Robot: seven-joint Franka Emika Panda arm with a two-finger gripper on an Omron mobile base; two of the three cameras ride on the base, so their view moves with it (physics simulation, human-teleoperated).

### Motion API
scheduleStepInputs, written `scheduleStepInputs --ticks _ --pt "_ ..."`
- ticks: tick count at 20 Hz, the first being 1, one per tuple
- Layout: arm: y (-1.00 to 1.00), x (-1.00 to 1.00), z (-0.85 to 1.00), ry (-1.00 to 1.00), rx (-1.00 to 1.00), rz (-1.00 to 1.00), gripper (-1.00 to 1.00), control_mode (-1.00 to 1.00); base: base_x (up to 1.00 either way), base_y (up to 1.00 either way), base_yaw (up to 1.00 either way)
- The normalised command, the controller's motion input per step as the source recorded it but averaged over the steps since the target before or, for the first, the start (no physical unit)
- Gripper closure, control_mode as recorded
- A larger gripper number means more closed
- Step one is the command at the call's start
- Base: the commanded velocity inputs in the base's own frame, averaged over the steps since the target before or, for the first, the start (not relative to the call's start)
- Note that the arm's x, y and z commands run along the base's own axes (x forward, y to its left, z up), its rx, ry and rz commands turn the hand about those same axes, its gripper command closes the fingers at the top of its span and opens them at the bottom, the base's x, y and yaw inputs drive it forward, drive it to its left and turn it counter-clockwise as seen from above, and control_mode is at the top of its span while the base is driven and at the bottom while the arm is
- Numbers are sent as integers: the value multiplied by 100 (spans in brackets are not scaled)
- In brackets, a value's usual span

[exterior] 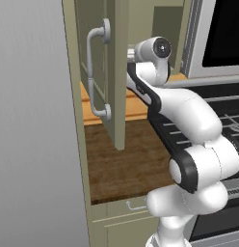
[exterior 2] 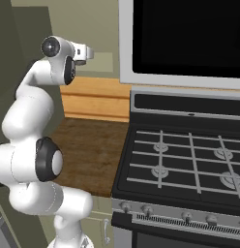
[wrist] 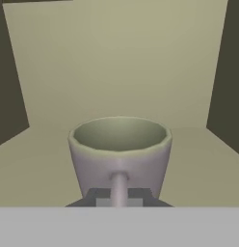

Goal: Gather all objects into one cabinet and sort the glasses and bowls to opposite sides.

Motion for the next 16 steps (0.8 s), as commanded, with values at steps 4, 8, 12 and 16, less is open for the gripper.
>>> scheduleStepInputs --ticks 4,8,12,16 --pt "0 -51 4 0 0 0 100 -100 0 0 0" --pt "0 -54 0 -1 0 0 100 -100 0 0 0" --pt "0 -47 0 -3 0 0 100 -100 0 0 0" --pt "0 -52 0 -3 0 0 100 -100 0 0 0"
